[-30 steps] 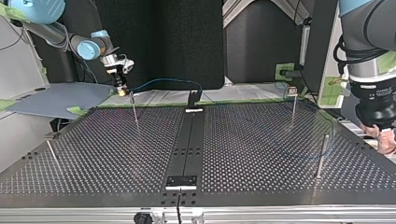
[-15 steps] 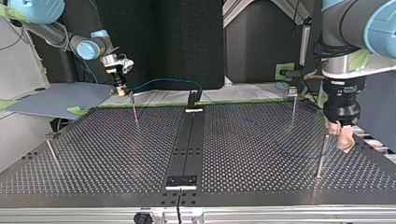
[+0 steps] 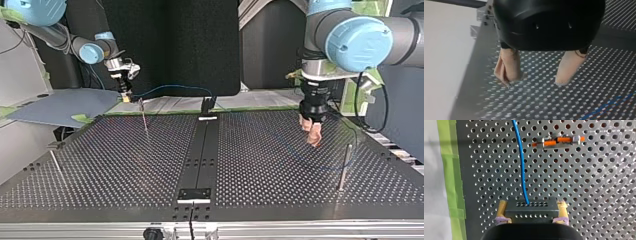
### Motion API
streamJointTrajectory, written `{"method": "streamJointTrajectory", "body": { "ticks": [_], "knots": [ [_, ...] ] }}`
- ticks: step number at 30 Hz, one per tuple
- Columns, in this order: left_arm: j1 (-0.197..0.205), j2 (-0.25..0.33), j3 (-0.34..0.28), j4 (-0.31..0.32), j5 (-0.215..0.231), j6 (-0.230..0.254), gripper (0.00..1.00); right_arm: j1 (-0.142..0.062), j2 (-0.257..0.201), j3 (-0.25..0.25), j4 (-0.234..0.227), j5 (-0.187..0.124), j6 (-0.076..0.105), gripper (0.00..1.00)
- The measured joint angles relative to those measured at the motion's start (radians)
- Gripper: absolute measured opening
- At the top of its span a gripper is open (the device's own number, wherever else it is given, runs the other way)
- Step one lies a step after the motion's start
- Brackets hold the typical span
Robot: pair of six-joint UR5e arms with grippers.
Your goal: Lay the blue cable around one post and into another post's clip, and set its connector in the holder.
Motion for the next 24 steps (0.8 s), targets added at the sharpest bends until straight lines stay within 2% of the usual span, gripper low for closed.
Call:
{"method": "streamJointTrajectory", "body": {
  "ticks": [5,13,24],
  "knots": [
    [-0.046,-0.045,-0.033,0.045,-0.045,-0.046,1.0,-0.012,0.0,0.0,0.008,0.008,-0.006,0.0],
    [-0.114,-0.114,0.016,0.114,-0.11,-0.115,1.0,-0.016,0.0,0.0,0.011,0.01,-0.012,0.0],
    [-0.222,-0.222,0.123,0.222,-0.078,-0.222,1.0,-0.016,0.0,0.0,0.01,0.01,-0.011,0.0]
  ]
}}
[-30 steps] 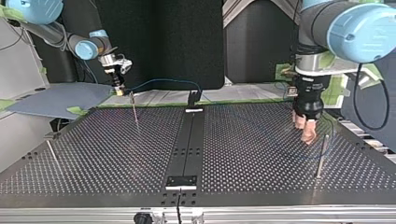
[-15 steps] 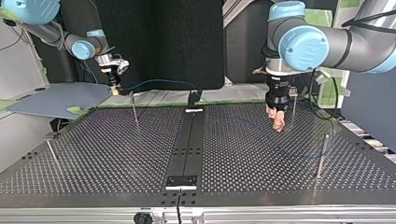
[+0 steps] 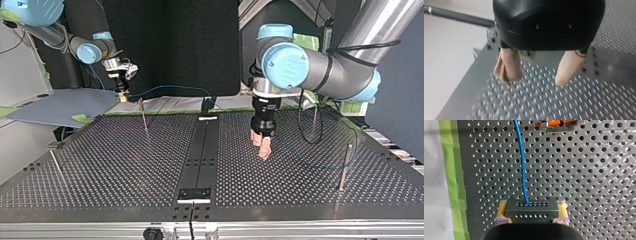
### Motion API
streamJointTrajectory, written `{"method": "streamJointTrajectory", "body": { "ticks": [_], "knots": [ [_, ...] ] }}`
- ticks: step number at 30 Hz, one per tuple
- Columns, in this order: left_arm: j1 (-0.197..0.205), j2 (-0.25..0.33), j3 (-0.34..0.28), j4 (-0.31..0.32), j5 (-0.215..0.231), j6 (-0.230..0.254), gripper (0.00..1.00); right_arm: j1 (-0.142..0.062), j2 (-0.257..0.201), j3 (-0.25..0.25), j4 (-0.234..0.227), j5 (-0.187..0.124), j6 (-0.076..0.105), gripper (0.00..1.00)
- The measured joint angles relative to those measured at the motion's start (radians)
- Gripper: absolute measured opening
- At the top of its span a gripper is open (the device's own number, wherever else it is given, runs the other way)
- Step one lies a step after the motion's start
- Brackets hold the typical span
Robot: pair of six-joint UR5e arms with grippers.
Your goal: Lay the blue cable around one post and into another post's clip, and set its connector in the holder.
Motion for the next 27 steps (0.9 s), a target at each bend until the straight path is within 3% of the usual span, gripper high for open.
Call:
{"method": "streamJointTrajectory", "body": {
  "ticks": [8,15,22,27],
  "knots": [
    [-0.068,-0.068,0.068,0.068,-0.002,-0.05,1.0,0.0,0.0,0.0,-0.001,0.0,0.0,0.0],
    [-0.123,-0.123,0.116,0.123,-0.044,-0.028,1.0,0.0,0.0,0.0,-0.001,0.0,0.0,0.0],
    [-0.177,-0.177,0.119,0.177,-0.098,-0.034,1.0,0.0,0.0,0.0,0.001,0.0,0.001,0.0],
    [-0.216,-0.216,0.117,0.216,-0.131,-0.003,1.0,0.0,0.0,0.0,0.001,0.0,0.001,0.0]
  ]
}}
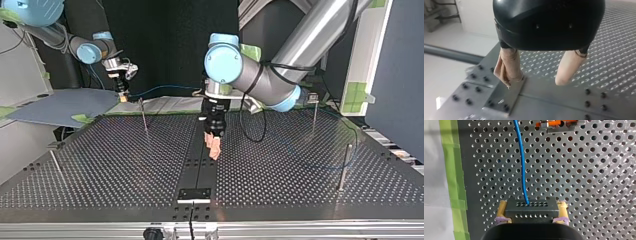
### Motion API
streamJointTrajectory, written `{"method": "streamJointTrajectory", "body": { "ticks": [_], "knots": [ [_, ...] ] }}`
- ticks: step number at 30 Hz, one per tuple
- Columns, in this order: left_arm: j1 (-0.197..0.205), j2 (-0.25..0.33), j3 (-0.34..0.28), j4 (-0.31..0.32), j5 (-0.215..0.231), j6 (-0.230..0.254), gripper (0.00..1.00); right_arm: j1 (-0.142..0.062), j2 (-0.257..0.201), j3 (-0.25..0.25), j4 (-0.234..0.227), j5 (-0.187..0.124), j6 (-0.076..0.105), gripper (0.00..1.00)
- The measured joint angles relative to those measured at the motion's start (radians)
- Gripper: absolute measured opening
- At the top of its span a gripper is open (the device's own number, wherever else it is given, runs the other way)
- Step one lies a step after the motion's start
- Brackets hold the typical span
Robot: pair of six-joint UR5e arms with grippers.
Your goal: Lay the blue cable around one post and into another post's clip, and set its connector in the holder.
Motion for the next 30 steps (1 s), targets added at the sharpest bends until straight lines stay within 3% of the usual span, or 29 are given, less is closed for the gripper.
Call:
{"method": "streamJointTrajectory", "body": {
  "ticks": [12,20,30],
  "knots": [
    [-0.102,-0.102,-0.001,0.103,-0.082,0.086,1.0,0.0,0.0,0.0,-0.002,-0.002,0.004,0.0],
    [-0.168,-0.168,-0.001,0.159,-0.087,0.077,1.0,0.0,0.0,0.0,-0.002,-0.003,0.004,0.0],
    [-0.259,-0.259,-0.04,0.168,-0.11,0.039,1.0,0.0,0.0,0.0,-0.004,-0.003,0.006,0.0]
  ]
}}
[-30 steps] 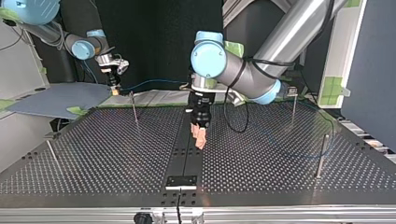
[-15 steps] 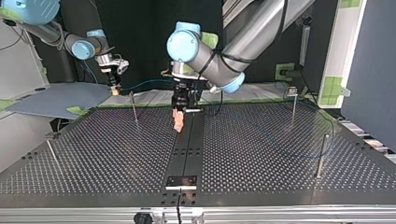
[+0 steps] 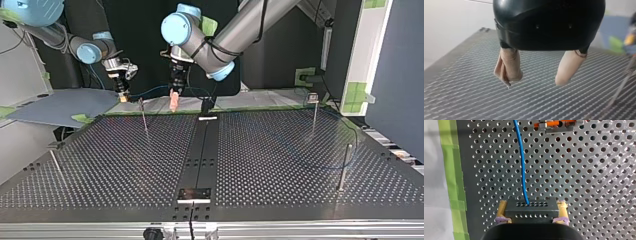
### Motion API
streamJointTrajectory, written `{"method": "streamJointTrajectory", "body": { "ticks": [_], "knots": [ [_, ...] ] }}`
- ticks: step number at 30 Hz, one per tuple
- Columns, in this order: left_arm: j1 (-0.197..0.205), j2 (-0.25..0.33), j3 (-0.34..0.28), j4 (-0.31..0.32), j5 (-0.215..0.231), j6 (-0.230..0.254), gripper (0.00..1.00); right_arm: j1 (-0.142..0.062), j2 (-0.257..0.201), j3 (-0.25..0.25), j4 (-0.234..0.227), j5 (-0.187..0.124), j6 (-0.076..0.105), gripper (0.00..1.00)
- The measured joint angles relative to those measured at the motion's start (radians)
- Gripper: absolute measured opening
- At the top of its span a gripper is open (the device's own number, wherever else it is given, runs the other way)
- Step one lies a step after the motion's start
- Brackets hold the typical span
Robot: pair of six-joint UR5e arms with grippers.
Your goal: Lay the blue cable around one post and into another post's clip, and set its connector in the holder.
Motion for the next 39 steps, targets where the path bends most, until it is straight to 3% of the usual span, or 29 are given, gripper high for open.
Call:
{"method": "streamJointTrajectory", "body": {
  "ticks": [9,17,20,26,39],
  "knots": [
    [-0.082,-0.082,-0.049,0.04,0.001,-0.021,1.0,0.0,0.0,0.0,0.004,0.001,-0.001,0.0],
    [-0.165,-0.167,-0.034,0.045,0.032,-0.01,1.0,0.0,0.0,0.0,0.008,0.002,-0.004,0.0],
    [-0.175,-0.192,-0.014,0.034,0.035,-0.01,1.0,0.001,0.0,0.0,0.008,0.003,-0.004,0.0],
    [-0.163,-0.242,0.035,-0.011,0.038,-0.04,1.0,0.001,0.0,0.001,0.009,0.003,-0.006,0.0],
    [-0.086,-0.355,0.147,-0.095,0.075,-0.073,1.0,0.001,0.0,0.0,0.01,0.004,-0.01,0.0]
  ]
}}
